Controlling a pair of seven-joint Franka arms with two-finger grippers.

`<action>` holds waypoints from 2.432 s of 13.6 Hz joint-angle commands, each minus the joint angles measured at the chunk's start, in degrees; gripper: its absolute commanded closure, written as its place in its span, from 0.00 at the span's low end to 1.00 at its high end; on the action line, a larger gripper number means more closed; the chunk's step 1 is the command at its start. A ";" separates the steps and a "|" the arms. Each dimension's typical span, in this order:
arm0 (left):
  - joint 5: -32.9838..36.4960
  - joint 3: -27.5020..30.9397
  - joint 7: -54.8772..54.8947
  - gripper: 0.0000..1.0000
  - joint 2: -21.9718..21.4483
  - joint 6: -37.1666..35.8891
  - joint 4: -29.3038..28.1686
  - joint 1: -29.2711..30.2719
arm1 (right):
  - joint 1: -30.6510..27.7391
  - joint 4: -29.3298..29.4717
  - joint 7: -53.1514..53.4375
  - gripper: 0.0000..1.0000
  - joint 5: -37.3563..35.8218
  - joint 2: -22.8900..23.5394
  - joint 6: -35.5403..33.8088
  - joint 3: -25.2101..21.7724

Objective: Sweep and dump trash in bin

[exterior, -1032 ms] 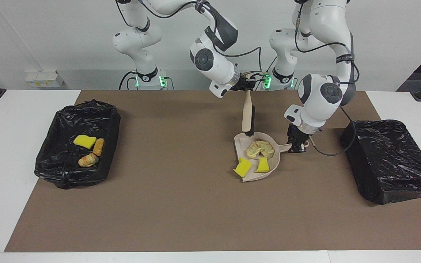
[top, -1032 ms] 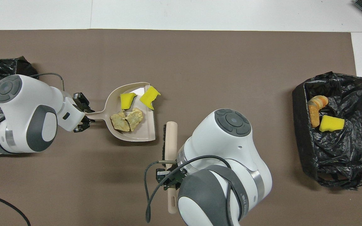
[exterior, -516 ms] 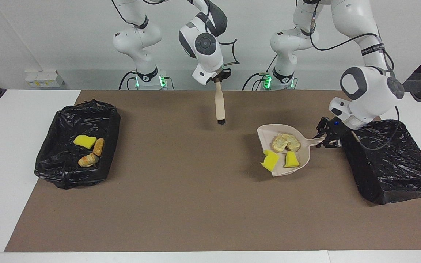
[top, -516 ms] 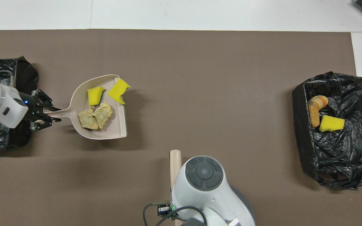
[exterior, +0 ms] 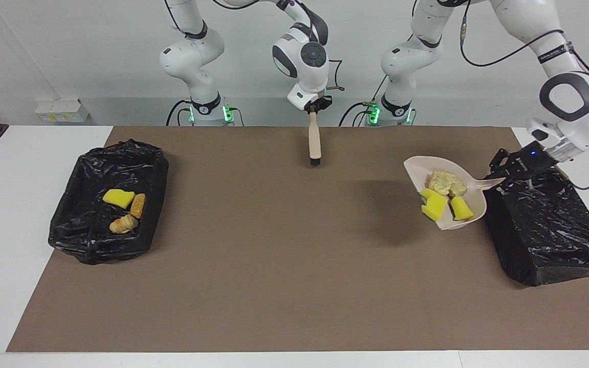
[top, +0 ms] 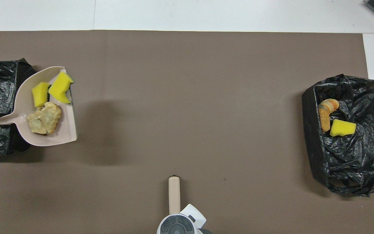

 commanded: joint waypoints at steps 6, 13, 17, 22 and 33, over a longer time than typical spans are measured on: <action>4.46 -0.65 6.74 1.00 10.44 -5.37 21.58 8.65 | 0.87 -0.71 3.45 1.00 -7.27 1.46 4.34 -0.12; 27.65 -0.39 12.63 1.00 14.92 15.72 28.36 7.53 | -0.37 3.41 4.32 0.01 -7.36 3.66 3.21 -0.21; 47.85 -0.21 2.84 1.00 14.58 20.40 25.63 4.00 | -4.83 9.03 3.19 0.00 -7.54 2.96 -2.57 -0.56; 58.87 0.05 -7.83 1.00 11.42 15.06 24.57 0.58 | -18.00 17.64 -5.59 0.00 -9.73 0.85 -14.35 -0.56; 61.04 -0.74 -16.51 1.00 2.99 0.56 22.31 -7.76 | -45.17 27.05 -30.28 0.00 -19.30 0.32 -22.55 -0.91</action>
